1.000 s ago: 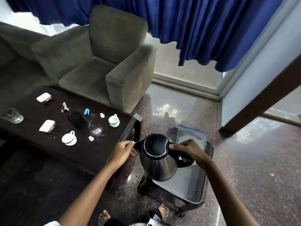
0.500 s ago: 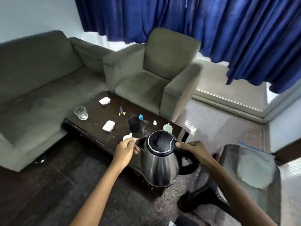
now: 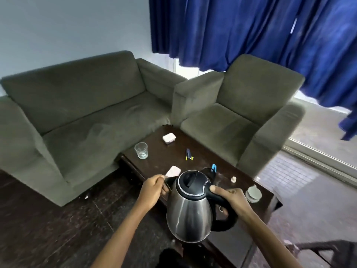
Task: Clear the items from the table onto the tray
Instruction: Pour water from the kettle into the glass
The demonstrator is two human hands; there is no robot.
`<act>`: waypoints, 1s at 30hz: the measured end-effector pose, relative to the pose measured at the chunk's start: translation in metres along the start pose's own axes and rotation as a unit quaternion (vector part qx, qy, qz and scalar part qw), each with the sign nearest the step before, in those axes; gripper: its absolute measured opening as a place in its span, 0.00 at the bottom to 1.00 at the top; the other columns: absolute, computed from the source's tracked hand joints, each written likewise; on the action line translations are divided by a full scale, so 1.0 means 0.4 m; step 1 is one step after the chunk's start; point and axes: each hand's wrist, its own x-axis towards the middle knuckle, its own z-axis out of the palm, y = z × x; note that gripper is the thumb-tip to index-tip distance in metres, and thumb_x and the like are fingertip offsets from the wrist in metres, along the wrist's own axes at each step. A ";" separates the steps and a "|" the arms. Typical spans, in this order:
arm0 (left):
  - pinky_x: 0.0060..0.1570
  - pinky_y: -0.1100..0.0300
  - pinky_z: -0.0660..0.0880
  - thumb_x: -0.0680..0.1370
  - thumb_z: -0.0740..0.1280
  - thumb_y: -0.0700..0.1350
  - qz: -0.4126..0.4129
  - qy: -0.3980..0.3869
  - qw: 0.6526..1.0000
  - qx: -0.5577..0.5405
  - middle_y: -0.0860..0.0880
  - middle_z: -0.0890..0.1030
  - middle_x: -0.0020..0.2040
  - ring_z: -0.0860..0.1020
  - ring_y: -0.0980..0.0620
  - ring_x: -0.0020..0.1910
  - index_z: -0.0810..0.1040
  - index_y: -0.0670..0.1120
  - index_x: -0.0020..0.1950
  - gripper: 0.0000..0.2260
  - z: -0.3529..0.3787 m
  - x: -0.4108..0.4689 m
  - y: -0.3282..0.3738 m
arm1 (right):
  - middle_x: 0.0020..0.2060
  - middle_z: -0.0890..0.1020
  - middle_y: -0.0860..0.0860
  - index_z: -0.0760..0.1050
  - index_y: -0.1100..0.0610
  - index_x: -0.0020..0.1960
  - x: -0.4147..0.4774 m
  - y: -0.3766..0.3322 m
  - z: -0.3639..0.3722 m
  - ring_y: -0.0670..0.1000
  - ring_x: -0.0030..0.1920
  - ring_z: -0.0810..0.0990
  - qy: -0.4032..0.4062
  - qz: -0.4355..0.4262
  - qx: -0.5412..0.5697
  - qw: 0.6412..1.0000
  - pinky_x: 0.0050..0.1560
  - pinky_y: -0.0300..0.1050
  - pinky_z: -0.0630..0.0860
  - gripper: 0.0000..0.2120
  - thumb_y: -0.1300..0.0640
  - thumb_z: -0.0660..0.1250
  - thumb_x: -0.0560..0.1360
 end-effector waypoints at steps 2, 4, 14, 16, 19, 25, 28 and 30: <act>0.34 0.61 0.71 0.80 0.55 0.37 -0.006 0.006 1.000 0.010 0.52 0.76 0.23 0.72 0.57 0.25 0.78 0.50 0.39 0.17 -0.042 0.078 -0.001 | 0.15 0.72 0.55 0.71 0.61 0.19 0.072 -0.028 0.055 0.50 0.17 0.68 -0.001 0.003 0.000 1.000 0.25 0.40 0.66 0.26 0.40 0.74 0.57; 0.32 0.63 0.70 0.80 0.54 0.37 -0.018 0.010 1.000 0.020 0.51 0.75 0.27 0.71 0.56 0.26 0.77 0.50 0.39 0.17 -0.083 0.148 0.004 | 0.15 0.71 0.54 0.69 0.59 0.18 0.138 -0.057 0.109 0.50 0.17 0.67 -0.002 0.006 0.010 1.000 0.26 0.41 0.63 0.25 0.40 0.74 0.55; 0.25 0.68 0.67 0.82 0.54 0.39 -0.083 0.014 0.996 -0.009 0.48 0.73 0.30 0.69 0.58 0.23 0.76 0.45 0.44 0.13 -0.263 0.440 -0.020 | 0.12 0.63 0.45 0.60 0.57 0.11 0.404 -0.205 0.329 0.42 0.14 0.59 -0.010 -0.006 -0.043 0.999 0.20 0.32 0.57 0.34 0.51 0.75 0.67; 0.25 0.69 0.67 0.82 0.53 0.39 -0.094 0.010 0.996 -0.007 0.48 0.73 0.31 0.69 0.60 0.22 0.75 0.44 0.45 0.12 -0.299 0.489 -0.030 | 0.12 0.63 0.45 0.60 0.56 0.12 0.446 -0.222 0.374 0.43 0.15 0.59 -0.012 0.003 -0.046 0.999 0.20 0.33 0.57 0.33 0.49 0.75 0.66; 0.27 0.68 0.68 0.82 0.53 0.39 -0.110 -0.011 0.994 0.002 0.48 0.74 0.32 0.70 0.57 0.25 0.75 0.44 0.49 0.12 -0.354 0.574 -0.054 | 0.13 0.64 0.47 0.61 0.56 0.12 0.500 -0.237 0.448 0.44 0.16 0.61 -0.005 0.019 -0.058 0.998 0.22 0.35 0.58 0.33 0.48 0.75 0.66; 0.28 0.62 0.66 0.81 0.53 0.40 -0.138 -0.082 0.987 0.026 0.49 0.73 0.31 0.69 0.54 0.26 0.73 0.43 0.39 0.14 -0.464 0.756 -0.103 | 0.16 0.71 0.56 0.64 0.55 0.15 0.583 -0.240 0.611 0.51 0.18 0.68 0.052 0.059 -0.059 0.995 0.27 0.41 0.64 0.29 0.45 0.76 0.64; 0.23 0.64 0.61 0.81 0.52 0.38 -0.157 -0.112 0.981 0.028 0.48 0.72 0.30 0.66 0.54 0.23 0.70 0.42 0.35 0.15 -0.498 0.828 -0.119 | 0.17 0.71 0.57 0.64 0.55 0.14 0.611 -0.249 0.669 0.52 0.19 0.68 0.084 0.087 -0.055 0.991 0.28 0.43 0.64 0.29 0.46 0.76 0.64; 0.21 0.66 0.61 0.80 0.52 0.38 -0.170 -0.134 0.976 0.033 0.49 0.71 0.29 0.65 0.54 0.23 0.70 0.42 0.35 0.15 -0.512 0.870 -0.126 | 0.16 0.71 0.55 0.63 0.55 0.13 0.625 -0.259 0.699 0.51 0.18 0.67 0.101 0.100 -0.058 0.988 0.27 0.42 0.64 0.30 0.46 0.76 0.64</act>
